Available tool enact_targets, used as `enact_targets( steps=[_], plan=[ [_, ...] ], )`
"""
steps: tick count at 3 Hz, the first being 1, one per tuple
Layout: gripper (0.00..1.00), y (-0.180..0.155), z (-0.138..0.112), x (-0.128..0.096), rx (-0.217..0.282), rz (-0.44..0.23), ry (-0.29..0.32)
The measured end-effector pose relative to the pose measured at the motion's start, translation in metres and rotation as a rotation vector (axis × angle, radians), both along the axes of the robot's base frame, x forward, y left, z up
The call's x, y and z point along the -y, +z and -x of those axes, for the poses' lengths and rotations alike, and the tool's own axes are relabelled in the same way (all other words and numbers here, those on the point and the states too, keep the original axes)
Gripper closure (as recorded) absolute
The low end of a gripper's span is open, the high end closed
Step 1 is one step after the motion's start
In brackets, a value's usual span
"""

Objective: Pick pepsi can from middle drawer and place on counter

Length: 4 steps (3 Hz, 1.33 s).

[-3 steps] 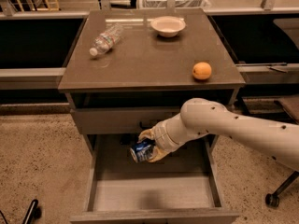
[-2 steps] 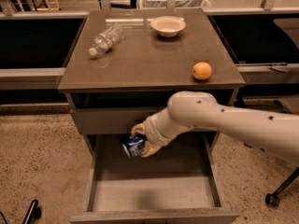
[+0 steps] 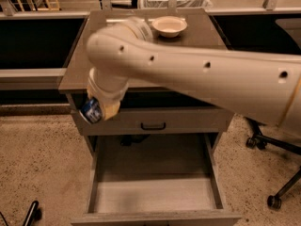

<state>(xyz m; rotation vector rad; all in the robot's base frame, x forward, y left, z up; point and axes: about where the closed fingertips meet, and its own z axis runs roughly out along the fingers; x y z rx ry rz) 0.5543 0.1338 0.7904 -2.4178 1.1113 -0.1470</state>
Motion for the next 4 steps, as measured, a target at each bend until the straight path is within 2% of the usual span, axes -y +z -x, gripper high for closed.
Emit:
enact_targets(
  steps=[1,2,3,4],
  plan=[
    [1.0,0.057,-0.027,-0.019,0.011,0.0,-0.034],
    [1.0,0.108,-0.044,-0.002,0.062,-0.051,-0.168],
    [1.0,0.149,-0.05,0.046,0.132,-0.13,-0.38],
    [1.0,0.17,-0.053,0.084,0.158,-0.187,-0.554]
  ],
)
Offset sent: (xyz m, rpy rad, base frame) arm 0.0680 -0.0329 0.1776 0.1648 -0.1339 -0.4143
